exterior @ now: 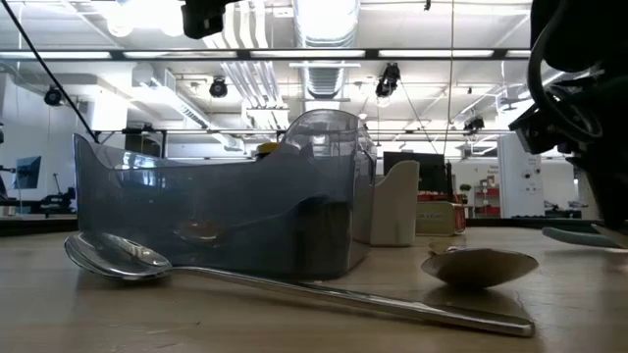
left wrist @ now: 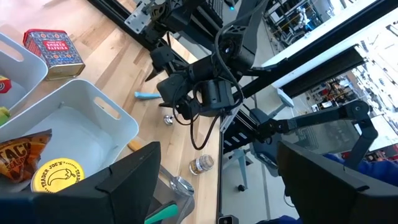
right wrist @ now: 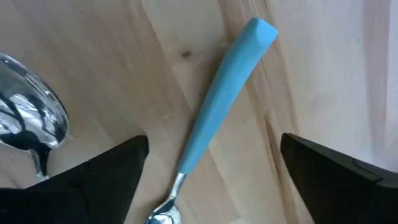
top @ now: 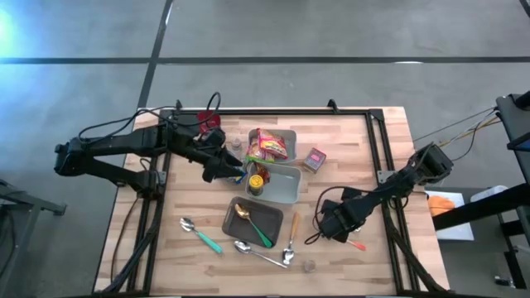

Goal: Pick & Place Food Item
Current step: Put the blue spoon into the black bin

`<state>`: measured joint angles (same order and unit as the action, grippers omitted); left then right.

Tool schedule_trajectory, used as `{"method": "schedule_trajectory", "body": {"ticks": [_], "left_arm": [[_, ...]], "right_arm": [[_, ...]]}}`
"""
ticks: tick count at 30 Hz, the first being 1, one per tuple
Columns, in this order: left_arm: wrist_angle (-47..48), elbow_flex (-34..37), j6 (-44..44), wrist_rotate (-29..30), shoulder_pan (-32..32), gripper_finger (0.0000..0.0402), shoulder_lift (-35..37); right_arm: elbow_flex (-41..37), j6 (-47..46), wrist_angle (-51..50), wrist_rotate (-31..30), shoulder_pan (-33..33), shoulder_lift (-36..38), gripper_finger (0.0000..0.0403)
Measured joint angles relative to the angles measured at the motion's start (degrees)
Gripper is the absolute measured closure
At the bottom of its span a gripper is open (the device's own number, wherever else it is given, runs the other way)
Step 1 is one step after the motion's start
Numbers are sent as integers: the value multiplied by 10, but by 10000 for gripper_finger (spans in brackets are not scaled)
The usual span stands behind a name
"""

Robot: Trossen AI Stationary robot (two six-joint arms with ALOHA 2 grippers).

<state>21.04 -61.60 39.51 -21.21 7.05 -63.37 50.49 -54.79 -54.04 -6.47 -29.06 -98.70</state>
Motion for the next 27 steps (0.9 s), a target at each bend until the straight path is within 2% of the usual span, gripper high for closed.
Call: {"method": "schedule_trajectory", "body": {"ticks": [3, 14, 16, 23, 27], "left_arm": [[0, 0, 2, 0, 0, 78, 0], [0, 0, 11, 0, 0, 78, 0], [0, 0, 11, 0, 0, 78, 0], [0, 0, 13, -1, 0, 78, 0], [0, 0, 15, -4, 0, 78, 0]], "right_arm": [[-3, -7, 10, 3, 0, 0, 101], [-6, -21, 58, 4, -1, -1, 363], [-6, -25, 58, 3, -1, -1, 377], [1, -39, 61, 2, -1, 11, 379], [2, -62, 86, -15, 1, 42, 381]]}}
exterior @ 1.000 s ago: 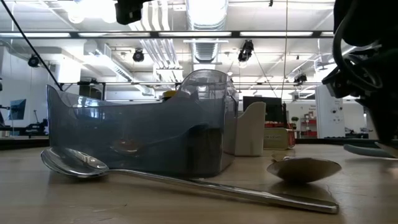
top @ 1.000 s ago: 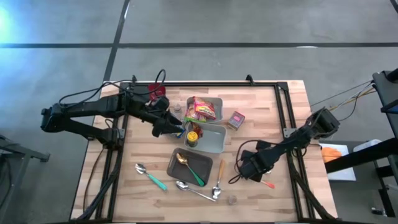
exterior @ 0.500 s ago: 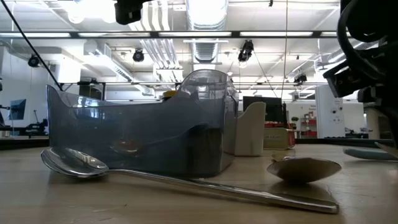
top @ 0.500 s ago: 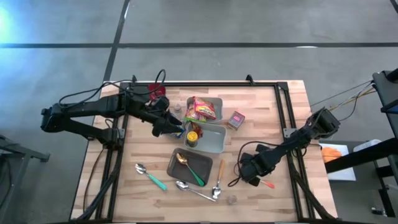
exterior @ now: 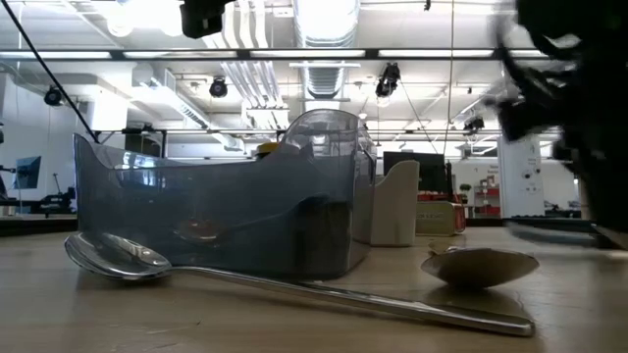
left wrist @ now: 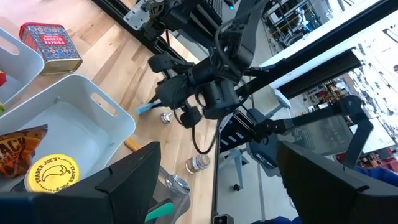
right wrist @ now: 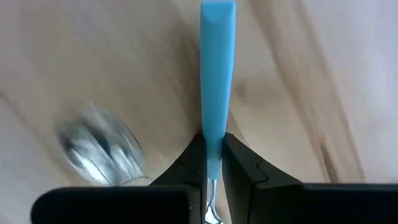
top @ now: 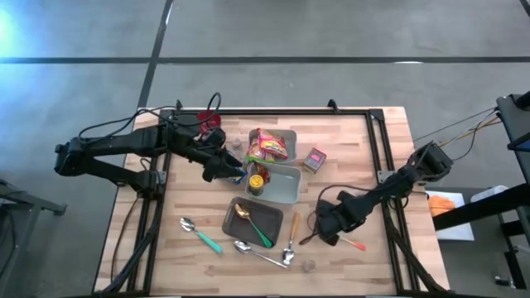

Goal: Pick & Place Food Item
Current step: Put the blue spoon into the black bin

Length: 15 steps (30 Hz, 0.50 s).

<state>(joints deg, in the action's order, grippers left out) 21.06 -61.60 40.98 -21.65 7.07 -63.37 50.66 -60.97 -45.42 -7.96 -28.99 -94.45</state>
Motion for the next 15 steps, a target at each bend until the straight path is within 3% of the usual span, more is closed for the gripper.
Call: {"method": "schedule_trajectory", "body": {"ticks": [9, 15], "left_arm": [[2, 0, 6, 0, 0, 78, 0], [-1, 0, 113, -1, 0, 78, -4]], "right_arm": [[-2, -48, 9, -41, 2, 125, 382], [7, 0, 80, -44, 20, 197, 383]]}}
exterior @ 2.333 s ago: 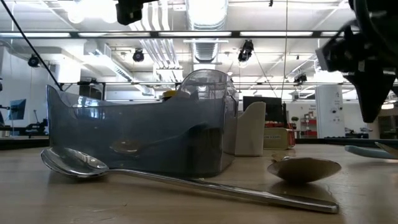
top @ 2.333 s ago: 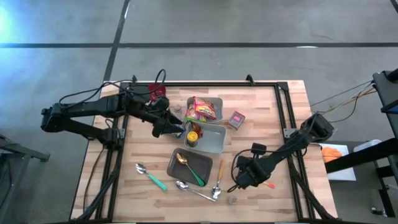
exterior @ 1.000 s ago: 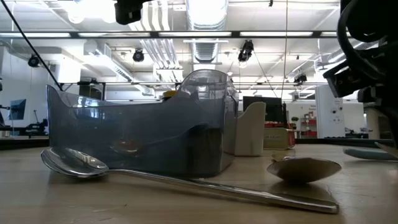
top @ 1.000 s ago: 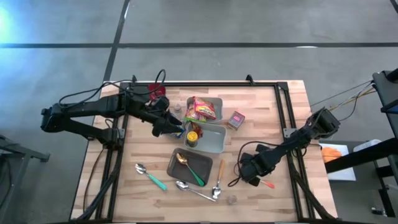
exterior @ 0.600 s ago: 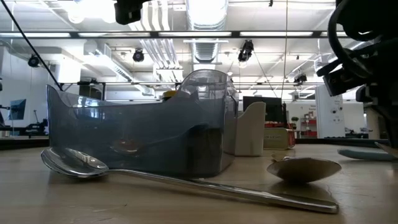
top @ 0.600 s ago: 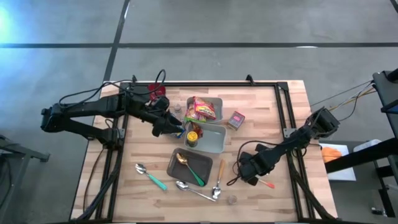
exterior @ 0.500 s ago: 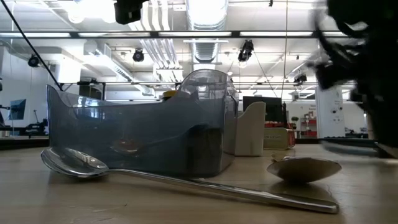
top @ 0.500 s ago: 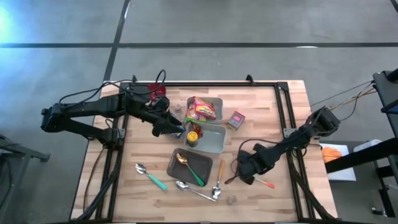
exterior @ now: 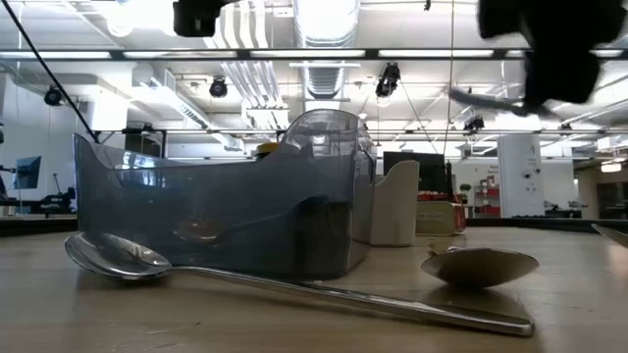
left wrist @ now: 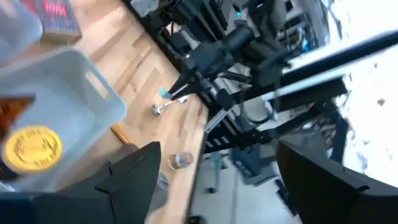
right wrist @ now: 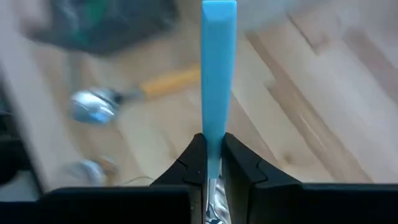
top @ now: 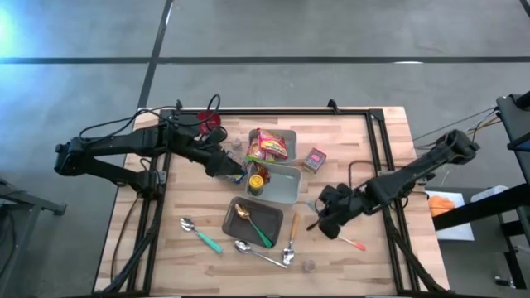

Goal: Pick & Place Food Item
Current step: Put the blue spoon into the black bin

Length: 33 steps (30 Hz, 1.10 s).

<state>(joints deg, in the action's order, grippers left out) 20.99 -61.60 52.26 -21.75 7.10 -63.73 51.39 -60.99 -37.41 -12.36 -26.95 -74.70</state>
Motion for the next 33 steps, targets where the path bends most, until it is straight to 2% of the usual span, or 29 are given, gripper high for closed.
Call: {"method": "schedule_trajectory", "body": {"ticks": [5, 9, 17, 27, 33], "left_arm": [[-1, 0, 115, -13, 3, 78, -28], [-8, 0, 154, -47, 7, 78, -68], [-87, 0, 157, -103, 8, 78, -130], [-123, 0, 153, -266, -14, 78, -171], [-142, -3, 153, -304, -33, 78, -183]], "right_arm": [[51, 76, 28, 0, 23, 20, 383], [115, 133, 17, 4, 44, -5, 383], [270, 264, -52, 67, 69, -128, 383], [485, 429, -180, 64, 74, -264, 383], [573, 492, -215, 64, 92, -301, 383]]}}
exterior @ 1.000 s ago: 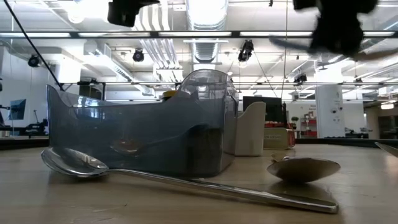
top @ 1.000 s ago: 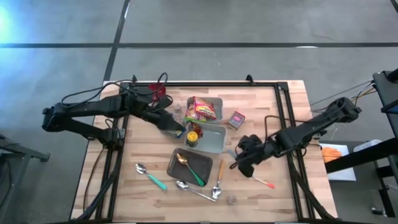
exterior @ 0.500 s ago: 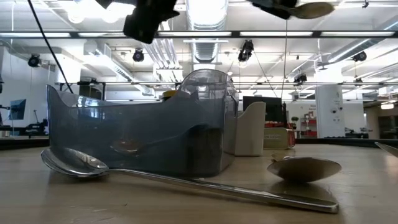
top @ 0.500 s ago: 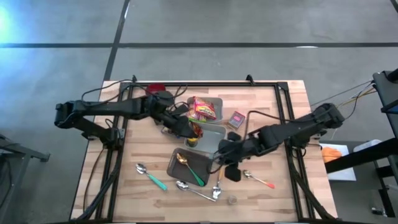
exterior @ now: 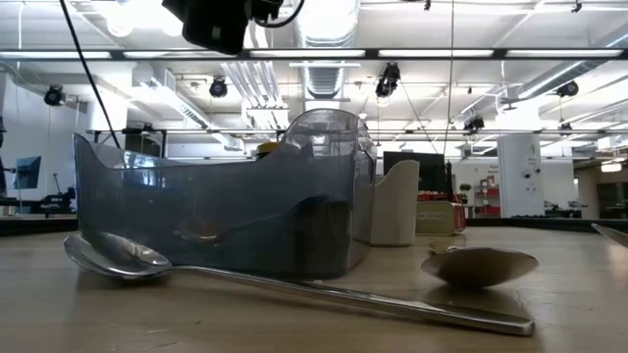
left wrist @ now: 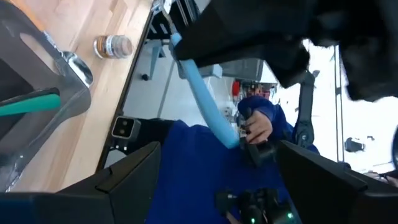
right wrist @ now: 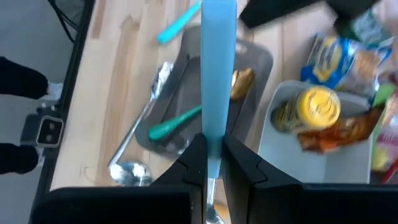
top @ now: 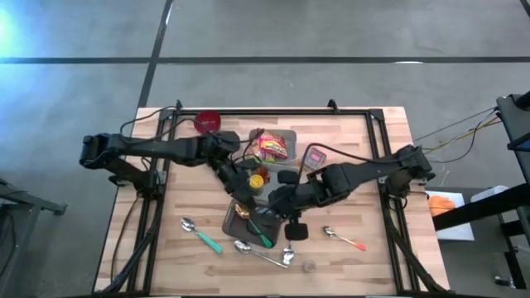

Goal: Pick & Place Food Item
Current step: Put the blue spoon into the black bin

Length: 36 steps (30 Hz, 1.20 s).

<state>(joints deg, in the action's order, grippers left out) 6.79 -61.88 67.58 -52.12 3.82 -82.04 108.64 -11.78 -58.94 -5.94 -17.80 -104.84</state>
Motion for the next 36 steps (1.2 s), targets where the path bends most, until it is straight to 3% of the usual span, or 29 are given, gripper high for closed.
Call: {"method": "schedule_trajectory", "body": {"ticks": [7, 22, 36], "left_arm": [[-10, -4, 13, -15, -4, 105, -26], [-81, -5, 49, -37, -4, 274, -26], [-72, -5, 85, -65, -2, 281, -26]], "right_arm": [[59, 33, -26, 30, 19, -27, 383], [67, 45, -1, 51, 23, -31, 383], [71, 55, 0, 50, 31, -31, 383]]}}
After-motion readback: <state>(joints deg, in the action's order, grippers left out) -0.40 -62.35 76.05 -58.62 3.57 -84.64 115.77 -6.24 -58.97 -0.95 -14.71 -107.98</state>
